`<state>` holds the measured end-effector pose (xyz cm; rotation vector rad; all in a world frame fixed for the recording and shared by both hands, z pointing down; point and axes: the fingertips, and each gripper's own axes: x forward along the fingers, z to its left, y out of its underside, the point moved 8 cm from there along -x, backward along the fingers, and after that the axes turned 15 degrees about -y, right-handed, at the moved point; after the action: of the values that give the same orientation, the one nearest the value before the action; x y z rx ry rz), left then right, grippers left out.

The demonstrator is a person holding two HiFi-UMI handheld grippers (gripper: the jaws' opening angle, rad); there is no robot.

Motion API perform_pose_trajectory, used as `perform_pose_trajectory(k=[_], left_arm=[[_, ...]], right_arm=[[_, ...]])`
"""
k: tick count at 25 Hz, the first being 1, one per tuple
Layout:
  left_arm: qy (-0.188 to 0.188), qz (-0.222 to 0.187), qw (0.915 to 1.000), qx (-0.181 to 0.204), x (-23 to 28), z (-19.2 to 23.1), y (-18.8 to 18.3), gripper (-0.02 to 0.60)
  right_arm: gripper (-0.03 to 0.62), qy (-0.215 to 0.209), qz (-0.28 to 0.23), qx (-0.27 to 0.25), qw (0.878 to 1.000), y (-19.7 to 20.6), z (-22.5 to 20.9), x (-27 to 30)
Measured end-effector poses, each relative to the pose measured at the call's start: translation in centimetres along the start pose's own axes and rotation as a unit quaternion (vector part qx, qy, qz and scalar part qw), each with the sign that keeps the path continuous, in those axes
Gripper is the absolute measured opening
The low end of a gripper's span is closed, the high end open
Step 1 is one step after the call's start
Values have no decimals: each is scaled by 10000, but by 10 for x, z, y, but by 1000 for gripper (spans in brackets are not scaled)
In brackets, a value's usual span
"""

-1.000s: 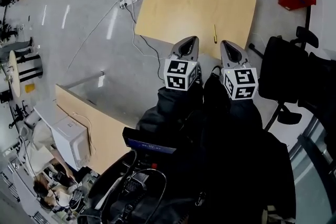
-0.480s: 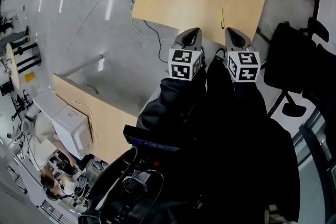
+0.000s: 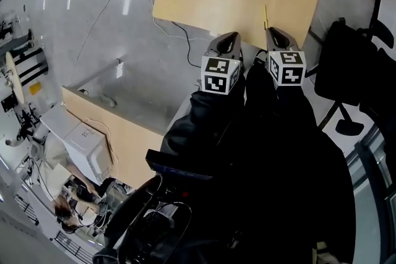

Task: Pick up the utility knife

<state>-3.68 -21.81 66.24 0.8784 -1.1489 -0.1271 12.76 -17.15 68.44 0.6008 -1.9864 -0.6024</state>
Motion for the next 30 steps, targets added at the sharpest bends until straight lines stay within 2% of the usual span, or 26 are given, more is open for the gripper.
perform_pose_trajectory(k=[18,30], left_arm=[[-48,291,9996,-49,18,15,16,-2],[-62,352,9993,-78,16,23,24,-2]], right_arm=[[81,177,583,257,9978,21,-29,46],[83,457,906,290,9944,32,-39,67]])
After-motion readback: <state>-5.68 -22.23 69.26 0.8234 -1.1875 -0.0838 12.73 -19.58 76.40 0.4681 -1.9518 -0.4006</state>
